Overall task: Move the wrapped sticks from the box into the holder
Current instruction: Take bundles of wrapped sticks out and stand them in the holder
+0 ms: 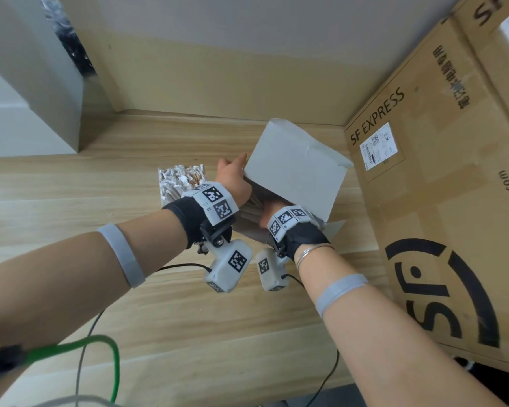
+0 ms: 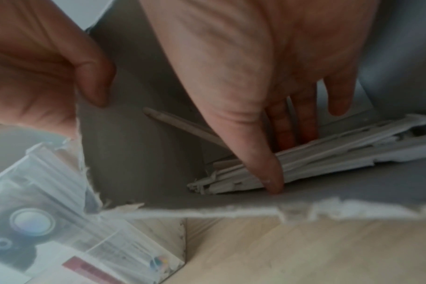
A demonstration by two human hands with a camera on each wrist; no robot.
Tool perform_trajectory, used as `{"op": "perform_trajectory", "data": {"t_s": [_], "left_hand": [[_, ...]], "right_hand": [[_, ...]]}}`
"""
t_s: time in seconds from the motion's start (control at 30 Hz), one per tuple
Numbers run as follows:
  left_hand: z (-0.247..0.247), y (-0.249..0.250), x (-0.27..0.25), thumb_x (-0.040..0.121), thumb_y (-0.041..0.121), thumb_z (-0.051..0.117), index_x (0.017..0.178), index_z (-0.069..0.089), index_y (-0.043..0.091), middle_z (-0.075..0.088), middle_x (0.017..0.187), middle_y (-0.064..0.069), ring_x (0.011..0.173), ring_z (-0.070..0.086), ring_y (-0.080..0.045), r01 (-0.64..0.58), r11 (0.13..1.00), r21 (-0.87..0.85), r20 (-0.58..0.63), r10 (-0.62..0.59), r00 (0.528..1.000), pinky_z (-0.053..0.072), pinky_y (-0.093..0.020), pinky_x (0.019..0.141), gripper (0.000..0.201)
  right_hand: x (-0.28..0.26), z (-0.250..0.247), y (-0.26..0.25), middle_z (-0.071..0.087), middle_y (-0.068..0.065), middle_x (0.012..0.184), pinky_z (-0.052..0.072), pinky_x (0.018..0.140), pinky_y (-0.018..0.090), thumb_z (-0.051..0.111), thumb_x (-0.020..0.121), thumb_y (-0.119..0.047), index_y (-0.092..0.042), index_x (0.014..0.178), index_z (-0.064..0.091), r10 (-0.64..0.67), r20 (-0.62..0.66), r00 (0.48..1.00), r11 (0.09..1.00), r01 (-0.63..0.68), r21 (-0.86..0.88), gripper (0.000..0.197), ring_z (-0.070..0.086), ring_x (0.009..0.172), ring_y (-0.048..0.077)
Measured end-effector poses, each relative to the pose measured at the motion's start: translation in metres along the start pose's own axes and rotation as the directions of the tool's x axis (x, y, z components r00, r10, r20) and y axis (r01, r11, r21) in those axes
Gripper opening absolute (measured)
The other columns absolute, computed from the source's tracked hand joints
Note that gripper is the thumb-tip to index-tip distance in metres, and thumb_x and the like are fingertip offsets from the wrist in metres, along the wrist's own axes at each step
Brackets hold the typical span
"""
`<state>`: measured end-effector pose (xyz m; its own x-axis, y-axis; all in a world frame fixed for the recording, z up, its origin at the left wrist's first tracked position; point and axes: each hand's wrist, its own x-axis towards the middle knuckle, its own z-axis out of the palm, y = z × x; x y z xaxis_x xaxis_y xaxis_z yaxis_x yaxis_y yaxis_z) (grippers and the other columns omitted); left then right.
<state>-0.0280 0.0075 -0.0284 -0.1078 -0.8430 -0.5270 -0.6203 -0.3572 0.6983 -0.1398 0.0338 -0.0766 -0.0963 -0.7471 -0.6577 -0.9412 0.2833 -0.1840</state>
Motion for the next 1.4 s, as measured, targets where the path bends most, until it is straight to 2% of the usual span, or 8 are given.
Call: {"op": "perform_trajectory", "data": {"t_s": [0.4, 0.6, 0.7, 0.83, 0.93, 1.1, 1.3, 1.4], "left_hand": [[0.0, -0.001, 0.001, 0.083, -0.012, 0.035, 0.15, 0.02, 0.024, 0.03, 0.139, -0.015, 0.121, 0.045, -0.034, 0.015, 1.0, 0.01, 0.01, -0.015, 1.0, 0.043, -0.035, 0.103, 0.077], [-0.005, -0.001, 0.003, 0.087, -0.006, 0.041, 0.151, 0.009, 0.029, 0.034, 0.144, -0.021, 0.128, 0.043, -0.038, 0.023, 0.999, 0.042, -0.001, -0.023, 1.0, 0.039, -0.037, 0.103, 0.08], [-0.007, 0.001, 0.002, 0.089, -0.004, 0.04, 0.15, 0.002, 0.032, 0.039, 0.141, -0.021, 0.118, 0.052, -0.039, 0.019, 0.997, 0.076, 0.0, -0.019, 1.0, 0.045, -0.038, 0.095, 0.08], [-0.006, 0.003, 0.0, 0.091, -0.007, 0.036, 0.149, -0.006, 0.032, 0.047, 0.134, -0.017, 0.077, 0.059, -0.028, -0.005, 0.991, 0.132, 0.039, 0.0, 0.999, 0.045, -0.028, 0.063, 0.082], [-0.002, -0.004, 0.008, 0.091, -0.006, 0.037, 0.15, -0.006, 0.029, 0.047, 0.11, -0.008, 0.055, 0.042, -0.014, -0.022, 0.993, 0.116, 0.07, 0.014, 0.997, 0.04, -0.024, 0.052, 0.081], [-0.005, -0.009, 0.013, 0.092, -0.003, 0.035, 0.151, 0.003, 0.028, 0.031, 0.069, 0.011, 0.055, 0.035, -0.006, -0.017, 0.988, 0.156, 0.099, 0.001, 0.995, 0.039, -0.02, 0.053, 0.073], [-0.002, -0.006, 0.013, 0.091, 0.004, 0.043, 0.15, 0.009, 0.034, 0.059, 0.113, -0.012, 0.081, 0.062, -0.03, 0.045, 0.986, 0.159, 0.108, -0.063, 0.992, 0.052, -0.034, 0.064, 0.074], [0.002, -0.013, 0.018, 0.087, 0.012, 0.05, 0.148, 0.02, 0.035, 0.025, 0.151, -0.017, 0.125, 0.046, -0.034, 0.043, 0.995, 0.089, 0.043, -0.047, 0.998, 0.047, -0.035, 0.092, 0.072]], "right_hand": [[0.0, 0.007, -0.004, 0.061, 0.01, 0.119, 0.05, 0.09, 0.044, 0.053, 0.086, -0.021, -0.014, 0.118, 0.058, -0.005, 0.012, 1.0, 0.978, 0.007, -0.21, 0.032, 0.06, 0.106, 0.032], [-0.001, -0.006, -0.004, 0.065, 0.014, 0.114, 0.046, 0.08, 0.03, 0.059, 0.084, -0.011, -0.006, 0.113, 0.061, 0.021, 0.004, 1.0, 0.999, -0.021, -0.045, 0.029, 0.061, 0.108, 0.032], [0.0, -0.005, 0.0, 0.063, 0.016, 0.119, 0.047, 0.091, 0.035, 0.056, 0.085, -0.005, -0.007, 0.118, 0.057, 0.0, -0.05, 0.999, 0.998, 0.002, 0.055, 0.033, 0.058, 0.113, 0.035], [-0.002, -0.008, 0.005, 0.064, 0.015, 0.118, 0.046, 0.087, 0.032, 0.052, 0.088, -0.003, -0.007, 0.116, 0.06, -0.017, -0.079, 0.997, 0.997, 0.022, 0.07, 0.029, 0.059, 0.11, 0.034], [-0.002, -0.011, 0.007, 0.066, 0.015, 0.111, 0.042, 0.077, 0.029, 0.051, 0.089, -0.004, -0.008, 0.109, 0.064, -0.029, -0.086, 0.996, 0.994, 0.038, 0.101, 0.025, 0.061, 0.106, 0.034], [-0.001, -0.015, 0.006, 0.068, 0.014, 0.105, 0.039, 0.073, 0.025, 0.054, 0.087, -0.005, -0.01, 0.104, 0.067, -0.051, -0.124, 0.991, 0.983, 0.071, 0.167, 0.022, 0.062, 0.101, 0.032], [0.003, -0.011, 0.005, 0.071, 0.012, 0.093, 0.043, 0.067, 0.028, 0.055, 0.083, -0.005, -0.018, 0.084, 0.066, -0.072, -0.116, 0.991, 0.969, 0.097, 0.226, 0.018, 0.062, 0.084, 0.028], [0.003, -0.011, 0.004, 0.065, 0.01, 0.085, 0.035, 0.065, 0.025, 0.054, 0.085, -0.006, -0.022, 0.082, 0.064, -0.063, -0.109, 0.992, 0.975, 0.084, 0.204, 0.02, 0.052, 0.076, 0.024]]}}
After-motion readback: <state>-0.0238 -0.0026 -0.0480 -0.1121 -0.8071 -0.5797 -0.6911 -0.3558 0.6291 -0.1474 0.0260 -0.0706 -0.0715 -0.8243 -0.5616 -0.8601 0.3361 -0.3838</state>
